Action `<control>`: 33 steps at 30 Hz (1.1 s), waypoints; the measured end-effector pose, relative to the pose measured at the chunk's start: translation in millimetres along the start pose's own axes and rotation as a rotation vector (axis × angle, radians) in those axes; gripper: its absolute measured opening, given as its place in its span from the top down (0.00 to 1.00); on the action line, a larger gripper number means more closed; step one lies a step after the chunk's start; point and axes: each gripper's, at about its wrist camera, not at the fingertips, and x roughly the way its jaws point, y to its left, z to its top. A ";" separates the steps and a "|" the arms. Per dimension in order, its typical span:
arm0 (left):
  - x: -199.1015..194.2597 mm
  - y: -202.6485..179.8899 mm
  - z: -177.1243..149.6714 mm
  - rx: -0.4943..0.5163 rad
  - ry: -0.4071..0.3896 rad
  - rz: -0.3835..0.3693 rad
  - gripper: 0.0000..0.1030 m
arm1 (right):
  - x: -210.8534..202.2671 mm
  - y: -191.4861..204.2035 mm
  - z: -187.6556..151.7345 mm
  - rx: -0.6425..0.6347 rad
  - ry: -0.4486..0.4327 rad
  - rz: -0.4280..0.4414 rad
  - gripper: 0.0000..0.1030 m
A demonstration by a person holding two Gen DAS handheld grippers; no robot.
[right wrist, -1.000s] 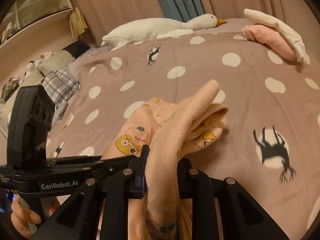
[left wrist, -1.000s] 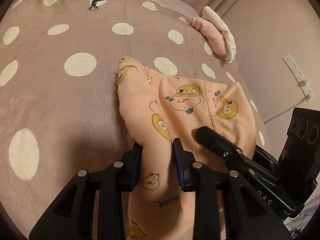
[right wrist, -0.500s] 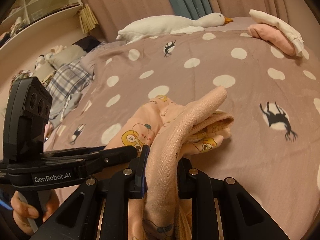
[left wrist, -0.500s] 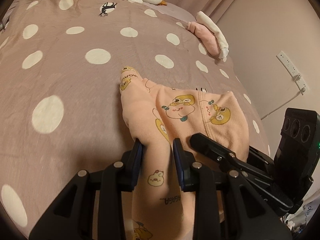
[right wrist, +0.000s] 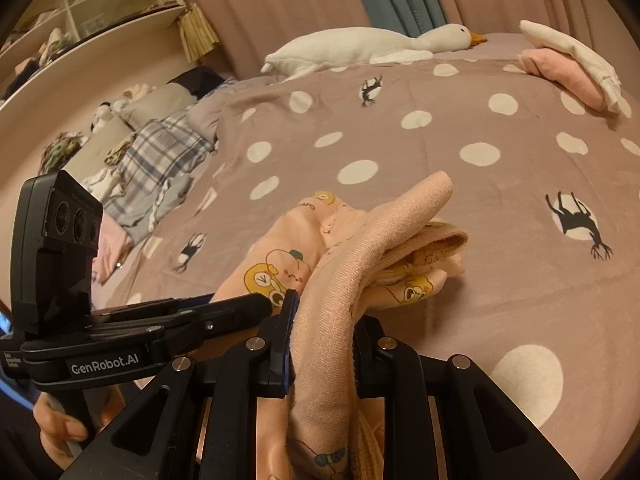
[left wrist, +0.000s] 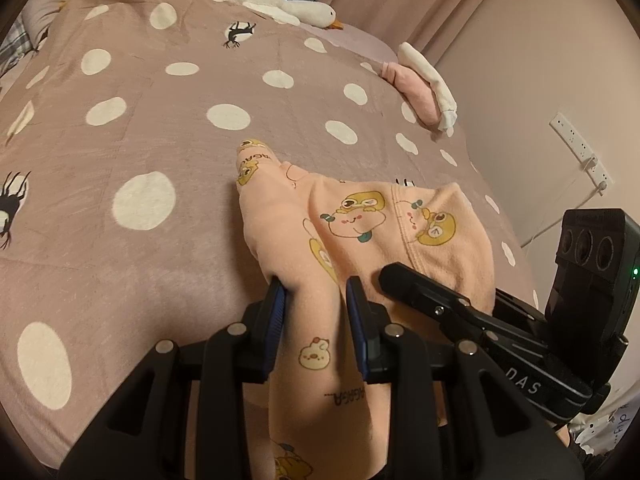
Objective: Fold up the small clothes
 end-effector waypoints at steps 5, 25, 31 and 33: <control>-9.8 9.0 -3.2 -0.016 -0.014 0.004 0.72 | 4.1 11.3 -0.1 -0.019 0.003 0.008 0.78; -29.3 36.8 -4.0 -0.046 -0.056 0.028 0.72 | 21.2 37.2 6.7 -0.073 0.030 0.040 0.78; -33.7 47.1 1.3 -0.053 -0.073 0.034 0.72 | 28.5 44.0 11.0 -0.086 0.030 0.050 0.78; -33.7 50.3 3.9 -0.055 -0.076 0.035 0.72 | 30.9 45.6 13.3 -0.087 0.029 0.054 0.78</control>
